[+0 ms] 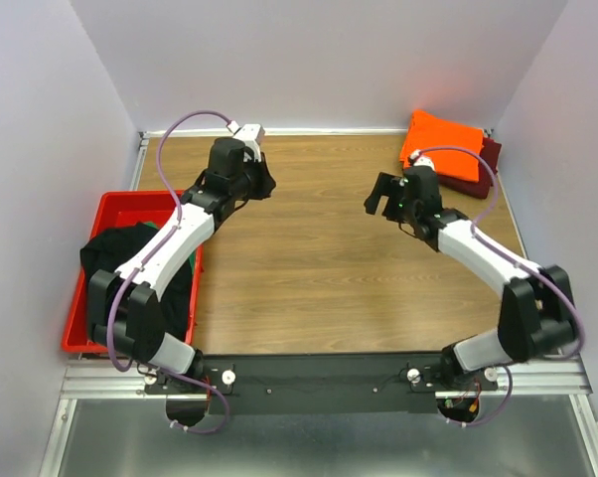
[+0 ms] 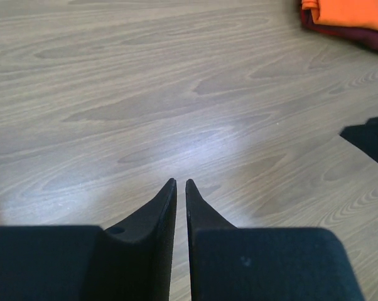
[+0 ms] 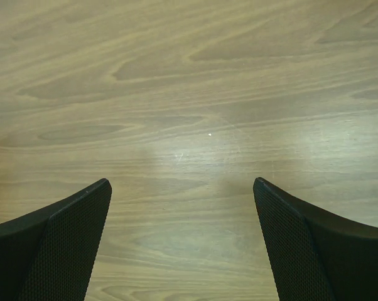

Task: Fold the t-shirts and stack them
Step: Reset both grippers

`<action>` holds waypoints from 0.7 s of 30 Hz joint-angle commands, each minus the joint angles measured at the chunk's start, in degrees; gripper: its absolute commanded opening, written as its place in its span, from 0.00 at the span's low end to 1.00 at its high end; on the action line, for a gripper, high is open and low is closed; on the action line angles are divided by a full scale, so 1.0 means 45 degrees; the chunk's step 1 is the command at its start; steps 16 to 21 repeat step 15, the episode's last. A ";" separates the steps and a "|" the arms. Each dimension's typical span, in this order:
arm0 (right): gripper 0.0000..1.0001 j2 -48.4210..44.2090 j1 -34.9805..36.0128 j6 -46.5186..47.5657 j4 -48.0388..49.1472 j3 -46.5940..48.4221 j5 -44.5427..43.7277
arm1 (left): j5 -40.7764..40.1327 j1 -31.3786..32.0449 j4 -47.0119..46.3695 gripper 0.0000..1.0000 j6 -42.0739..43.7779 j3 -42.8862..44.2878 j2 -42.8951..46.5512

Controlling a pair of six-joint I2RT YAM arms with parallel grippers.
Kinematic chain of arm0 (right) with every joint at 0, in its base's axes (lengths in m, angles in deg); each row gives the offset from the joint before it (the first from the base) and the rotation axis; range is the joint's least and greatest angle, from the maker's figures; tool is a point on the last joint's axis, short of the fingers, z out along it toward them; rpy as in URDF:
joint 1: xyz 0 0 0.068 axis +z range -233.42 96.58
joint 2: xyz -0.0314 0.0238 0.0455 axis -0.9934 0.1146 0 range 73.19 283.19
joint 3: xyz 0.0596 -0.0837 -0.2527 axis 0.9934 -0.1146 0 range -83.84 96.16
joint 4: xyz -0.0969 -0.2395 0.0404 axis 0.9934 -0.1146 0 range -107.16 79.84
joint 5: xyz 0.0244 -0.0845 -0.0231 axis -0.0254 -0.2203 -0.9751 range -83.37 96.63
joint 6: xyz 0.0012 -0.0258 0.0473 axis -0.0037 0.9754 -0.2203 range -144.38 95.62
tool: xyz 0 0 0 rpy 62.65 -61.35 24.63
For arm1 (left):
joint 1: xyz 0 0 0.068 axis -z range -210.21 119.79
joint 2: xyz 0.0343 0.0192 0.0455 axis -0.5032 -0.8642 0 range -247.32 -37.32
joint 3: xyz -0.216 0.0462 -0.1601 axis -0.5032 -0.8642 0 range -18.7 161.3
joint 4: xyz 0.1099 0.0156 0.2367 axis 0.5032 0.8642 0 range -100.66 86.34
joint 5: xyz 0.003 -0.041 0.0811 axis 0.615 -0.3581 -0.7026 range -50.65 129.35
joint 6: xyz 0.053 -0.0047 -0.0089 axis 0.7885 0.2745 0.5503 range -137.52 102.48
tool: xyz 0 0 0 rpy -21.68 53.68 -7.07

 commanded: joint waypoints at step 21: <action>1.00 -0.2891 -0.0063 -0.0244 0.0967 -0.1798 -0.0917 | -0.0597 -0.0051 -0.0593 0.18 0.0214 -0.0340 0.0586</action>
